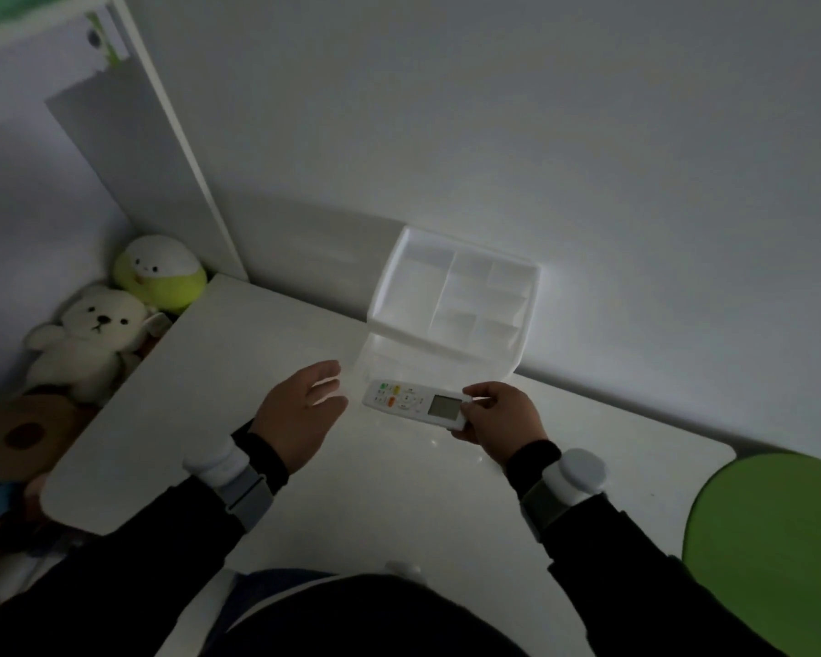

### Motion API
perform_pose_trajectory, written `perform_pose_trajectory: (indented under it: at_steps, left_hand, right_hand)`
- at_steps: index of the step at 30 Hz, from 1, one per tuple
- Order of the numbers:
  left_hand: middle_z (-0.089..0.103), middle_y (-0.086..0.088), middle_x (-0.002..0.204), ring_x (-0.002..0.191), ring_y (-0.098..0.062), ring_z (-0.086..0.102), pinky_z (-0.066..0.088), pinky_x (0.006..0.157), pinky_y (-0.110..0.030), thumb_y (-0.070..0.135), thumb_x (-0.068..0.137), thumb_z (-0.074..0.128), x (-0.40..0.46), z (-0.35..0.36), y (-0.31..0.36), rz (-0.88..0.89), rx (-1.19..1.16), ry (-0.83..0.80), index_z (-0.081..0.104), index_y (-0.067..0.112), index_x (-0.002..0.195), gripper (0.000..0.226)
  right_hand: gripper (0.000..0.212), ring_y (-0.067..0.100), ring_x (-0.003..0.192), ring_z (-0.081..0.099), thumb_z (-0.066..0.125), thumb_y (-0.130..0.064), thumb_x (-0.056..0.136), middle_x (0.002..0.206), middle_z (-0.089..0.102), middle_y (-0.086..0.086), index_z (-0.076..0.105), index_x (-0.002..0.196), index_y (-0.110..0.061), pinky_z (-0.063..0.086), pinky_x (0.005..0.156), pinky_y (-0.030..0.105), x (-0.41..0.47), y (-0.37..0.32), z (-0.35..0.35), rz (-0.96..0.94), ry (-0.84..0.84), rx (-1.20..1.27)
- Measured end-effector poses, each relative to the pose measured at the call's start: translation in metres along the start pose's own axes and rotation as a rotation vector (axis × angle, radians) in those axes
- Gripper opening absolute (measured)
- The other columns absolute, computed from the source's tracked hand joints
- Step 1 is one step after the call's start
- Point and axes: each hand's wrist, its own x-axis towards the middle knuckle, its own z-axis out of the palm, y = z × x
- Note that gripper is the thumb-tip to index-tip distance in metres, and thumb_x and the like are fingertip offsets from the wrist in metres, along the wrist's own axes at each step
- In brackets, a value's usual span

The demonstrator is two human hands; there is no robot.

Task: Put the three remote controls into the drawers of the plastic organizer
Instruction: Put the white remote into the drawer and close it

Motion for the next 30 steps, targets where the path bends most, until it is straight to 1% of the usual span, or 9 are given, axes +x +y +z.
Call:
perform_pose_trajectory:
  at_steps: [4, 7, 10, 15, 18, 19, 22, 25, 30]
  left_hand:
    - [0.059, -0.004, 0.124, 0.115, -0.017, 0.057, 0.041, 0.094, -0.023, 0.004, 0.084, 0.062, 0.001, -0.001, -0.007, -0.020, -0.002, 0.000, 0.052, 0.008, 0.128, 0.046]
    - [0.059, -0.010, 0.126, 0.110, -0.016, 0.055, 0.042, 0.080, -0.002, 0.000, 0.084, 0.061, 0.001, 0.001, -0.010, -0.019, 0.031, 0.002, 0.053, 0.002, 0.127, 0.045]
    - [0.058, -0.012, 0.129, 0.110, -0.015, 0.053, 0.038, 0.071, 0.008, -0.002, 0.084, 0.060, 0.003, 0.004, -0.015, -0.011, 0.039, -0.003, 0.053, -0.002, 0.126, 0.043]
    - [0.058, -0.012, 0.127, 0.103, -0.010, 0.055, 0.038, 0.072, 0.007, -0.002, 0.084, 0.060, 0.003, 0.002, -0.015, 0.004, 0.045, -0.001, 0.054, -0.003, 0.125, 0.042]
    - [0.058, -0.008, 0.118, 0.084, 0.012, 0.060, 0.040, 0.070, 0.005, -0.003, 0.084, 0.060, 0.005, 0.001, -0.020, 0.001, 0.033, 0.011, 0.053, -0.004, 0.125, 0.042]
    - [0.058, -0.007, 0.117, 0.082, 0.011, 0.061, 0.042, 0.070, 0.003, -0.002, 0.084, 0.061, 0.005, 0.001, -0.022, -0.016, 0.025, 0.014, 0.053, -0.002, 0.126, 0.043]
    - [0.060, -0.007, 0.117, 0.092, -0.016, 0.060, 0.051, 0.083, -0.019, 0.005, 0.083, 0.063, 0.006, -0.001, -0.029, -0.090, -0.015, -0.003, 0.052, 0.008, 0.127, 0.046]
    - [0.060, -0.009, 0.111, 0.096, -0.026, 0.058, 0.048, 0.094, -0.045, 0.007, 0.077, 0.069, 0.008, -0.001, -0.031, -0.177, -0.048, -0.045, 0.051, 0.008, 0.129, 0.056]
    - [0.058, -0.008, 0.090, 0.080, -0.030, 0.059, 0.049, 0.074, -0.037, -0.002, 0.086, 0.056, 0.016, 0.012, -0.026, -0.256, -0.108, -0.066, 0.045, 0.005, 0.131, 0.047]
  right_hand:
    - [0.038, 0.032, 0.082, 0.075, 0.060, -0.016, 0.077, 0.089, 0.074, 0.008, 0.066, 0.115, -0.009, 0.062, 0.081, 0.047, 0.002, 0.003, 0.006, 0.045, -0.002, -0.184]
    - [0.055, 0.033, 0.098, 0.070, 0.059, -0.035, 0.072, 0.104, 0.074, 0.014, 0.065, 0.120, -0.009, 0.058, 0.088, 0.043, 0.002, -0.003, 0.009, 0.020, -0.020, -0.408]
    - [0.026, 0.035, 0.089, 0.065, 0.056, -0.032, 0.082, 0.088, 0.069, 0.016, 0.066, 0.084, -0.008, 0.047, 0.070, 0.032, -0.001, -0.014, 0.013, -0.028, -0.054, -0.619]
    - [0.035, 0.031, 0.076, 0.052, 0.054, -0.032, 0.087, 0.062, 0.045, 0.005, 0.049, 0.060, -0.011, 0.029, 0.052, 0.029, -0.009, -0.017, 0.012, -0.053, -0.069, -0.731]
    - [0.025, 0.025, 0.094, 0.063, 0.057, -0.037, 0.088, 0.085, 0.070, 0.000, 0.071, 0.081, -0.016, 0.042, 0.075, 0.025, -0.023, -0.015, 0.000, -0.194, 0.014, -0.668]
    - [0.024, 0.019, 0.097, 0.066, 0.059, -0.038, 0.088, 0.094, 0.074, -0.004, 0.074, 0.092, -0.020, 0.043, 0.080, 0.024, -0.030, -0.013, -0.006, -0.234, 0.079, -0.603]
    - [0.015, 0.011, 0.076, 0.072, 0.064, -0.032, 0.085, 0.076, 0.077, -0.005, 0.071, 0.096, -0.023, 0.056, 0.080, 0.031, -0.044, 0.005, -0.025, -0.202, 0.176, -0.358]
    - [0.017, 0.015, 0.064, 0.073, 0.066, -0.018, 0.085, 0.069, 0.075, 0.000, 0.068, 0.102, -0.015, 0.062, 0.077, 0.043, -0.048, 0.033, -0.032, -0.081, 0.181, -0.195]
    - [0.030, 0.014, 0.066, 0.073, 0.067, -0.021, 0.084, 0.071, 0.074, -0.001, 0.064, 0.114, -0.014, 0.061, 0.080, 0.043, -0.050, 0.057, -0.022, -0.028, 0.144, -0.239]
